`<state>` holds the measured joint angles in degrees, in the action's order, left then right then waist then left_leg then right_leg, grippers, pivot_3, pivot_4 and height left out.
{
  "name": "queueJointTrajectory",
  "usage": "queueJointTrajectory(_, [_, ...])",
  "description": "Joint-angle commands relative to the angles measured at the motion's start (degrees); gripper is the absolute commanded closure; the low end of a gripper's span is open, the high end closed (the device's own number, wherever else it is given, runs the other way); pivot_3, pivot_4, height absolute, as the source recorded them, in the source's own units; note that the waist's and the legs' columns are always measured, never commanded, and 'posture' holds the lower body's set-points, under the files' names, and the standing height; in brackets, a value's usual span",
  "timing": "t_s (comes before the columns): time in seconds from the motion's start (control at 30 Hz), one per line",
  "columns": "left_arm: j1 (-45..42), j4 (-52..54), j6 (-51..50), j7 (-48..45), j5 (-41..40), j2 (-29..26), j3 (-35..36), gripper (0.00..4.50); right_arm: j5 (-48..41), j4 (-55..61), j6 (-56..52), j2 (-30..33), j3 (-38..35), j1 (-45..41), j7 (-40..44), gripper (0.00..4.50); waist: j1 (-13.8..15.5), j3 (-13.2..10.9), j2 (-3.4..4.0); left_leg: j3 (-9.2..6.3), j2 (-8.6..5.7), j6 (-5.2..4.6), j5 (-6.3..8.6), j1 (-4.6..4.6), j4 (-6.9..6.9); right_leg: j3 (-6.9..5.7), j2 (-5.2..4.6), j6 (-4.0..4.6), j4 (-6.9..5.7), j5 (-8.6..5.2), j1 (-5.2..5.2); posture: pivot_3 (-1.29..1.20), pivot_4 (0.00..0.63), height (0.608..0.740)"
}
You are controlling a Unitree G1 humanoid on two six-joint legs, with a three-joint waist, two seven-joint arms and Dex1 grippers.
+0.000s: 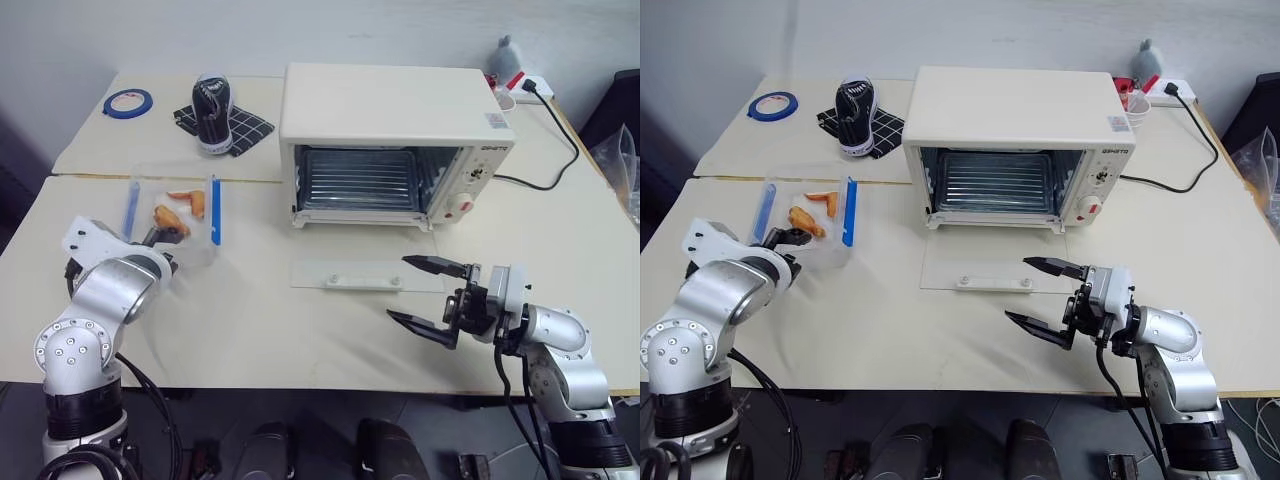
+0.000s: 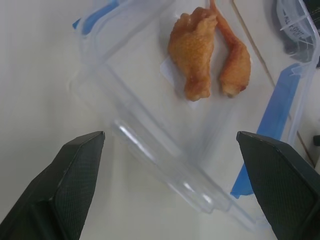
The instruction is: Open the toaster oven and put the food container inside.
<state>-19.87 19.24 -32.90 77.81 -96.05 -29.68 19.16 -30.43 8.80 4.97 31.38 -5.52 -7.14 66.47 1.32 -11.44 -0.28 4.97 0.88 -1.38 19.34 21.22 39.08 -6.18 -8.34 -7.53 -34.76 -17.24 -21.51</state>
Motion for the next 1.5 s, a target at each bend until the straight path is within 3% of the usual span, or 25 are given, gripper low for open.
queueJointTrajectory(0.03, [-0.58,-0.36,-0.5,-0.16,0.42,-1.53,0.81,0.64,-1.09,1.78,1.19,0.9,-2.0,0.58,0.24,0.0,0.01,0.0,0.0,0.0,0.01,0.0,0.0,0.0,0.0,-0.01,0.01,0.0,0.0,0.0,0.0,0.0,0.15,0.74])
queueJointTrajectory(0.4, [1.84,-6.83,-4.76,-5.63,1.75,-8.64,4.72,3.9,-0.89,2.33,0.33,0.65,-1.51,-0.07,-0.52,0.0,-0.14,0.0,0.0,0.06,0.02,0.01,0.0,-0.03,-0.02,0.04,0.02,0.0,-0.01,0.0,-0.04,0.0,0.15,0.74])
queueJointTrajectory(0.7, [1.13,-12.64,-10.19,-12.94,4.03,-14.98,6.57,3.9,-0.82,2.78,-1.52,0.95,-1.09,-1.6,-1.16,0.0,-0.19,0.0,0.0,0.11,0.06,0.05,0.02,-0.01,-0.07,0.07,0.04,0.0,-0.04,0.0,-0.12,0.0,0.15,0.74])
queueJointTrajectory(0.8, [0.64,-15.11,-13.53,-18.06,6.29,-19.57,7.29,4.25,-0.73,3.09,-1.91,0.89,-0.95,-1.67,-1.36,0.0,-0.3,0.0,0.0,0.14,0.06,0.06,0.03,-0.01,-0.09,0.08,0.04,0.0,-0.06,0.0,-0.16,0.0,0.15,0.74])
queueJointTrajectory(0.87, [0.4,-16.97,-17.12,-23.51,7.46,-24.03,7.63,4.25,-0.81,3.33,-2.13,0.96,-1.03,-1.55,-1.43,0.0,-0.5,-0.01,0.0,0.18,0.07,0.08,0.04,0.0,-0.1,0.1,0.07,0.01,-0.09,-0.01,-0.22,0.0,0.15,0.74])
queueJointTrajectory(1.0, [-1.32,-21.07,-30.07,-36.13,1.3,-32.49,6.3,4.25,-1.15,3.73,-2.95,1.36,-1.47,-1.46,-1.32,0.0,-0.64,-0.03,-0.04,0.3,0.07,0.09,0.04,0.12,-0.15,0.16,0.07,0.02,-0.18,-0.02,-0.47,0.0,0.15,0.74])
queueJointTrajectory(1.1, [-2.28,-21.49,-37.33,-46.03,3.37,-38.85,4.1,4.25,-1.65,4.13,-3.72,1.96,-2.02,-1.3,-1.56,0.0,-0.55,-0.03,-0.06,0.34,0.05,0.09,0.04,0.24,-0.18,0.16,0.03,0.03,-0.22,-0.02,-0.63,0.0,0.15,0.74])
queueJointTrajectory(1.2, [-4.6,-22.56,-41.46,-52.81,4.72,-41.7,2.31,4.25,-1.83,4.51,-4.27,2.75,-2.9,-0.52,-1.92,0.0,-0.62,-0.04,-0.06,0.49,0.04,0.09,0.04,0.34,-0.21,0.21,0.02,0.03,-0.29,-0.02,-0.85,0.0,0.15,0.74])
queueJointTrajectory(1.37, [-13.29,-20.7,-45.9,-57.24,1.05,-40.19,-3.62,4.25,-2.11,6.55,-4.76,4.69,-6.25,4.37,-2.75,0.0,-0.13,-0.06,-0.09,0.53,0.08,0.15,0.01,0.36,-0.25,0.24,0.05,0.06,-0.33,-0.04,-0.92,0.0,0.15,0.74])
queueJointTrajectory(1.5, [-26.98,-19.89,-46.63,-51.6,-3.5,-31.36,-14.38,4.25,-2.21,10.31,-4.9,4.79,-10.16,11.4,-5.28,0.0,0.73,-0.08,-0.19,0.43,0.05,0.11,-0.01,0.4,-0.16,0.24,-0.06,0.05,-0.36,-0.03,-0.86,0.0,0.15,0.74])
